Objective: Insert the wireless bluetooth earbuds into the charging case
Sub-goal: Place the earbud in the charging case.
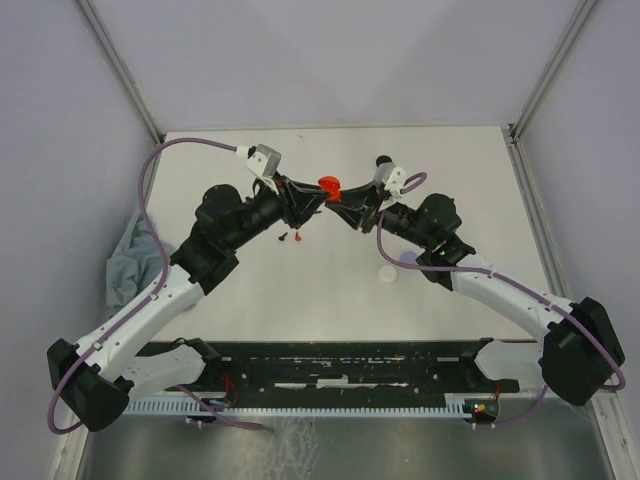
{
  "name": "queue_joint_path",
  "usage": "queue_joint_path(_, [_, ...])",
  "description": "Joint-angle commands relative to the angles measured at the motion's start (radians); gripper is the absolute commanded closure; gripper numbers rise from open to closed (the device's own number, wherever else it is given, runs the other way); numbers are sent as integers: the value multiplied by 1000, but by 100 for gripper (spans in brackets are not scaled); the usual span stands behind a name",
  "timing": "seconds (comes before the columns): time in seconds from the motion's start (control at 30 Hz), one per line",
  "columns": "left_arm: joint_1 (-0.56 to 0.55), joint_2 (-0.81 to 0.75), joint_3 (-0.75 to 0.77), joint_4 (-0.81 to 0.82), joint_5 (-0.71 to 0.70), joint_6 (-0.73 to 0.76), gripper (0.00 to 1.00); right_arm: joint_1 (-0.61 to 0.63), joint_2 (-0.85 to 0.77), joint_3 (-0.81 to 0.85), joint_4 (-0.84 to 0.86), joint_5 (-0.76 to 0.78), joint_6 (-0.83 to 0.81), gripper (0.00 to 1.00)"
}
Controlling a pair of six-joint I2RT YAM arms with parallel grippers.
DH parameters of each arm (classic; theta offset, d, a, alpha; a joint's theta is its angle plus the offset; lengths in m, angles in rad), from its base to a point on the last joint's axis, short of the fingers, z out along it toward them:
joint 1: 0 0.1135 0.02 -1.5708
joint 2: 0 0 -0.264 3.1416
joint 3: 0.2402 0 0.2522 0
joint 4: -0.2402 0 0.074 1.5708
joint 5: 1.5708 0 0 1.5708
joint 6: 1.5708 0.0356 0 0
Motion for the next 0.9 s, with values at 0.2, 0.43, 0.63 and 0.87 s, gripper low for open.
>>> queue_joint_path(0.2, [-4,-2,80,-59,20,-35,55,2,-2,31,37,18,-9,94])
queue_joint_path(0.43, [-4,32,123,-87,115,-71,53,2,-2,31,30,18,-16,95])
queue_joint_path(0.63, [-4,29,147,-124,116,-100,51,3,-1,35,29,17,-16,95])
queue_joint_path(0.87, [-5,27,168,-171,149,-137,51,1,4,37,26,18,-13,95])
